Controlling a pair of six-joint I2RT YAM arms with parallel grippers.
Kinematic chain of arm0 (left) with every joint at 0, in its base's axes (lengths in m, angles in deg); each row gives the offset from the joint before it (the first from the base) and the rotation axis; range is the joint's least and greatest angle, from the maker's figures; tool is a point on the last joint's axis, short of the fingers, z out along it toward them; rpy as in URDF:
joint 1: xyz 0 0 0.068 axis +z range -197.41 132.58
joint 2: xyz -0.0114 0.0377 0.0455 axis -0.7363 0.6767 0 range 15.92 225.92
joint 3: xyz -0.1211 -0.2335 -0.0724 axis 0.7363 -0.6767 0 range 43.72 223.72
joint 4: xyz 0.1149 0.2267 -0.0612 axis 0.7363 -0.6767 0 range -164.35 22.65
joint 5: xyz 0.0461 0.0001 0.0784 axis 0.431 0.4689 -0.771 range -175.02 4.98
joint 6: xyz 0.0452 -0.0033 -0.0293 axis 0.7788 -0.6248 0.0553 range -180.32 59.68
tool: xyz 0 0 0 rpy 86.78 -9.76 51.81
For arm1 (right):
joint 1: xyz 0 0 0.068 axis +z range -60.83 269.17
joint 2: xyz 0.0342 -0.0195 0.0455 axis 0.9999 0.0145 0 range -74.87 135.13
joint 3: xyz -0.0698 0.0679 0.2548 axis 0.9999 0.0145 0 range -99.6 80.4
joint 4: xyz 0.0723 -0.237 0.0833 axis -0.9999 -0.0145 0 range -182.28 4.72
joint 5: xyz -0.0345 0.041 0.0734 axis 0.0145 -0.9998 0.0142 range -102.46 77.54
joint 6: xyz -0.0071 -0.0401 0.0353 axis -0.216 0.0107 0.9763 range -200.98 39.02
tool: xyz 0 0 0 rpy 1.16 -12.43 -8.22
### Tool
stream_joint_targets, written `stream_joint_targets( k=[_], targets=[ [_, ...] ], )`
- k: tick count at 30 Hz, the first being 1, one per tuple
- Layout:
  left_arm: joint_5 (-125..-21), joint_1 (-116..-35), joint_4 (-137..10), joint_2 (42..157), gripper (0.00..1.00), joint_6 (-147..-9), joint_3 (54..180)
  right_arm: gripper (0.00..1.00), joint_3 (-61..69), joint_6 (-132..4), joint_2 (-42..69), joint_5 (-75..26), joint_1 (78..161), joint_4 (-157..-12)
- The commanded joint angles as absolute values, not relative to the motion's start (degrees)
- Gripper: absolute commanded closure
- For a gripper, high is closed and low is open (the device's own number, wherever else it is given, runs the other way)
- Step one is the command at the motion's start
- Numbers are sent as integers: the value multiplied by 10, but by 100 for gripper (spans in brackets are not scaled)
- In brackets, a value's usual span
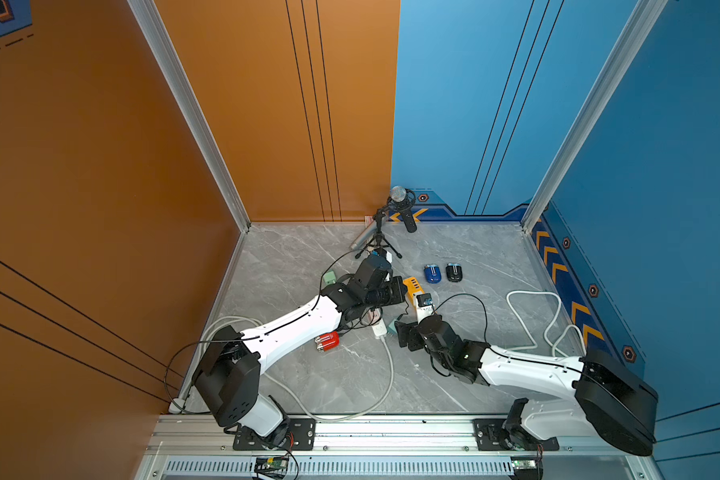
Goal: Unplug the electric shaver
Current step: Pick up the charging cable from the center of the board.
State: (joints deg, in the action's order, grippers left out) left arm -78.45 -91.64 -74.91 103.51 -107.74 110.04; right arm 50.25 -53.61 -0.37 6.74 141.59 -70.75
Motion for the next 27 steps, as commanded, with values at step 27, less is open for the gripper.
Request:
stream_joint_targets(
  k=[27],
  targets=[
    [-848,-845,-800,966,100,-954,1233,12,584,-561,-208,-66,1231,-801]
  ],
)
